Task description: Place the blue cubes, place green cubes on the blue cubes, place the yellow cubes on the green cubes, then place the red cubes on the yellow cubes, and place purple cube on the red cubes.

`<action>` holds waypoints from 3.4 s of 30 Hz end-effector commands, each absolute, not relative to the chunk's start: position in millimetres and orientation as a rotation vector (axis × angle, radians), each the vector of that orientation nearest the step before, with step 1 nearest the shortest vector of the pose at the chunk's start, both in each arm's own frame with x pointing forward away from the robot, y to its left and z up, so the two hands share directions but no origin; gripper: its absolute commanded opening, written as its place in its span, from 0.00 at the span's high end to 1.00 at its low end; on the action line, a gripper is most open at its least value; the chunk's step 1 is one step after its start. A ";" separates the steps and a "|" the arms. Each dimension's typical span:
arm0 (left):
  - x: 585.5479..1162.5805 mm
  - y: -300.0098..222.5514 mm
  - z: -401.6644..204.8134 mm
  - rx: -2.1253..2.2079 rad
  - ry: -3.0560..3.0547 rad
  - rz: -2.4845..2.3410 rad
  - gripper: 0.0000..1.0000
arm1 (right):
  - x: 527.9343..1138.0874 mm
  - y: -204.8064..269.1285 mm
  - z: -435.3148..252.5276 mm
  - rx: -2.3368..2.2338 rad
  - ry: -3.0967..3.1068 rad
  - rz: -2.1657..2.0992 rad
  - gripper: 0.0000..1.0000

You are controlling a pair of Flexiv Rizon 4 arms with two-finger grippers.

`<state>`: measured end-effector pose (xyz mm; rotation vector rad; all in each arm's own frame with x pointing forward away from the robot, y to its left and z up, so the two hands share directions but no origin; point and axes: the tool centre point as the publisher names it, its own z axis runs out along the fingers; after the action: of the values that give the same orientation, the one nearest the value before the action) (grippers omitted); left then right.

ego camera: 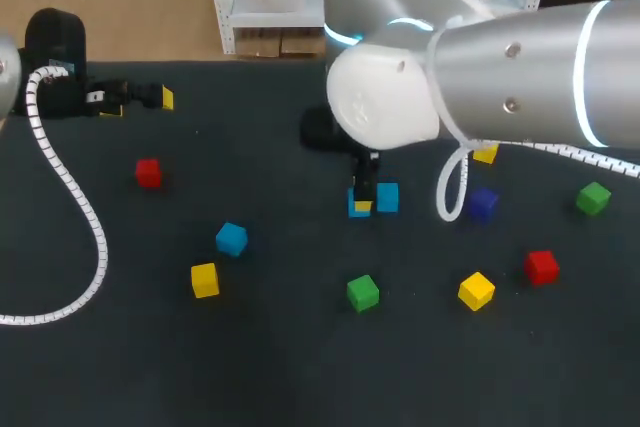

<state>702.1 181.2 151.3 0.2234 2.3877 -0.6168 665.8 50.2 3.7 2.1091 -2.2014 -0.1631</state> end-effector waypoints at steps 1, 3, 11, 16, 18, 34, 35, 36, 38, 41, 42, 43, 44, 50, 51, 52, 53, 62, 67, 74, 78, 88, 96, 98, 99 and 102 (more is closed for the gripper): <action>701.6 183.1 150.0 0.228 2.380 -0.628 0.00 | 669.6 46.3 4.5 2.104 -2.205 -0.180 1.00; 701.6 183.1 150.0 0.228 2.380 -0.628 0.00 | 670.8 46.5 3.1 2.100 -2.207 -0.185 1.00; 701.6 183.1 150.0 0.228 2.380 -0.628 0.00 | 674.0 50.7 -3.4 2.081 -2.224 -0.216 1.00; 701.6 183.1 150.0 0.228 2.380 -0.628 0.00 | 678.2 52.9 -3.4 2.080 -2.239 -0.226 1.00; 701.6 183.1 150.0 0.228 2.380 -0.628 0.00 | 680.7 53.3 -2.3 2.079 -2.246 -0.233 1.00; 701.6 183.1 150.0 0.228 2.380 -0.628 0.00 | 684.3 51.6 -5.1 2.058 -2.247 -0.229 1.00; 701.6 183.1 150.0 0.228 2.380 -0.628 0.00 | 684.4 51.2 -5.1 2.057 -2.248 -0.230 1.00; 701.6 183.1 150.0 0.228 2.380 -0.628 0.00 | 684.4 50.8 -5.2 2.055 -2.249 -0.229 1.00; 701.6 183.1 150.0 0.228 2.380 -0.628 0.00 | 684.6 49.3 -5.4 2.053 -2.251 -0.229 1.00; 701.6 183.1 150.0 0.228 2.380 -0.628 0.00 | 685.3 46.5 -5.1 2.050 -2.257 -0.232 1.00; 701.6 183.1 150.0 0.228 2.380 -0.628 0.00 | 685.5 45.9 -5.0 2.049 -2.259 -0.234 1.00; 701.6 183.1 150.0 0.228 2.380 -0.628 0.00 | 685.6 45.7 -5.0 2.048 -2.260 -0.235 1.00; 701.6 183.1 150.0 0.228 2.380 -0.628 0.00 | 685.6 45.5 -4.9 2.047 -2.261 -0.235 1.00; 701.6 183.1 150.0 0.228 2.380 -0.628 0.00 | 685.5 45.2 -4.7 2.048 -2.259 -0.234 1.00; 701.6 183.1 150.0 0.228 2.380 -0.628 0.00 | 685.3 45.4 -4.8 2.049 -2.257 -0.234 1.00; 701.6 183.1 150.0 0.228 2.380 -0.628 0.00 | 684.7 46.0 -5.3 2.050 -2.254 -0.235 1.00; 701.6 183.1 150.0 0.228 2.380 -0.628 0.00 | 684.4 46.6 -6.0 2.050 -2.251 -0.237 1.00; 701.6 183.1 150.0 0.228 2.380 -0.628 0.00 | 682.3 48.4 -7.1 2.060 -2.243 -0.239 1.00; 701.6 183.1 150.0 0.228 2.380 -0.628 0.00 | 682.8 45.4 -7.2 2.058 -2.247 -0.239 1.00; 701.6 183.1 150.0 0.228 2.380 -0.628 0.00 | 683.8 43.6 -6.8 2.059 -2.249 -0.238 0.99; 701.6 183.1 150.0 0.228 2.380 -0.628 0.00 | 683.7 44.3 -6.8 2.071 -2.239 -0.240 0.69; 701.6 183.1 150.0 0.228 2.380 -0.628 0.00 | 682.1 47.0 -5.3 2.090 -2.215 -0.232 0.00; 701.6 183.1 150.0 0.228 2.380 -0.628 0.00 | 683.3 49.9 0.0 2.101 -2.213 -0.213 0.11; 701.6 183.1 150.0 0.228 2.380 -0.628 0.00 | 683.5 50.8 1.4 2.105 -2.213 -0.210 0.45; 701.6 183.1 150.0 0.228 2.380 -0.628 0.00 | 683.5 51.3 2.0 2.107 -2.212 -0.207 0.52; 701.6 183.1 150.0 0.228 2.380 -0.628 0.00 | 683.4 52.6 2.8 2.110 -2.205 -0.195 0.62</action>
<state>702.1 181.2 151.3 0.2234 2.3877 -0.6168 684.6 51.6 2.2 2.1098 -2.2049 -0.2016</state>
